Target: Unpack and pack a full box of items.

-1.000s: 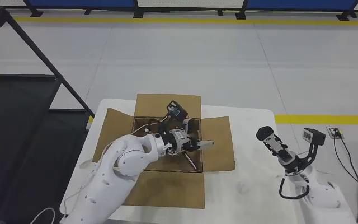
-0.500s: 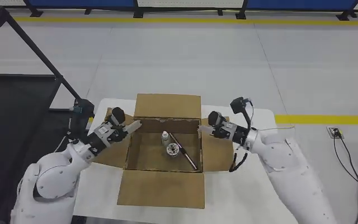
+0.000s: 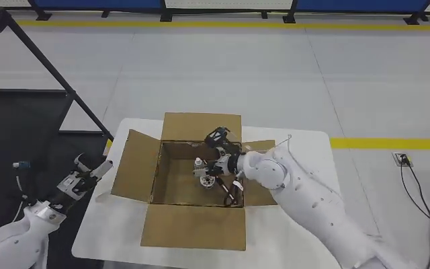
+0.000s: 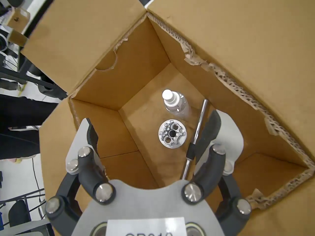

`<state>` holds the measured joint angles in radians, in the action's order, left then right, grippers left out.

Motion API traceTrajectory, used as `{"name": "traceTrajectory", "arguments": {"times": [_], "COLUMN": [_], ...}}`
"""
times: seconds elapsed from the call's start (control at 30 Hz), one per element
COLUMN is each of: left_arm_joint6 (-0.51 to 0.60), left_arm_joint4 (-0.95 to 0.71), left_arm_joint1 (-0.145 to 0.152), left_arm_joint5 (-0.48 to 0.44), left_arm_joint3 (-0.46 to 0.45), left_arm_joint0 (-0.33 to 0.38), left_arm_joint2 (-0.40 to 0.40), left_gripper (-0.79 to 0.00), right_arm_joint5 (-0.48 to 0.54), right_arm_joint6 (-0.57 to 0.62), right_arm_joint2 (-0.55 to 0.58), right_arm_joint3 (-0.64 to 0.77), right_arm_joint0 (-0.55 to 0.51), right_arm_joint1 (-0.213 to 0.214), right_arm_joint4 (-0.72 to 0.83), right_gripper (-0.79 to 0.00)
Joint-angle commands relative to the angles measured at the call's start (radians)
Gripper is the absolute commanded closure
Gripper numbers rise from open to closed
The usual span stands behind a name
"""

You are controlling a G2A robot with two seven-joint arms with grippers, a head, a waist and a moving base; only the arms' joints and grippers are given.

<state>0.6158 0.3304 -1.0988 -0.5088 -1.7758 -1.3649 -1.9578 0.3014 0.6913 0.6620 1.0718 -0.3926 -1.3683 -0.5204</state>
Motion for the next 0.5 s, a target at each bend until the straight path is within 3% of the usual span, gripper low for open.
{"name": "traceTrajectory", "arguments": {"times": [0.0,0.37,0.4,0.43,0.47], "left_arm_joint6": [0.005,0.006,0.008,0.011,0.013], "left_arm_joint4": [0.004,-0.049,-0.056,-0.064,-0.069], "left_arm_joint1": [0.003,0.016,0.018,0.019,0.021], "left_arm_joint5": [-0.003,-0.031,-0.034,-0.036,-0.039], "left_arm_joint3": [0.015,0.060,0.066,0.072,0.077], "left_arm_joint0": [-0.004,-0.014,-0.015,-0.016,-0.016], "left_arm_joint2": [0.004,-0.012,-0.015,-0.018,-0.020], "left_gripper": [-0.785,-0.785,-0.785,-0.785,-0.785], "right_arm_joint5": [-0.022,-0.112,-0.116,-0.115,-0.112], "right_arm_joint6": [-0.013,-0.149,-0.154,-0.157,-0.161], "right_arm_joint2": [-0.045,-0.210,-0.216,-0.221,-0.224], "right_arm_joint3": [-0.043,-0.301,-0.323,-0.343,-0.363], "right_arm_joint0": [0.022,0.112,0.117,0.122,0.127], "right_arm_joint1": [-0.028,-0.182,-0.195,-0.206,-0.217], "right_arm_joint4": [-0.006,-0.095,-0.094,-0.092,-0.088], "right_gripper": [-0.785,-0.785,-0.717,-0.554,-0.566]}}
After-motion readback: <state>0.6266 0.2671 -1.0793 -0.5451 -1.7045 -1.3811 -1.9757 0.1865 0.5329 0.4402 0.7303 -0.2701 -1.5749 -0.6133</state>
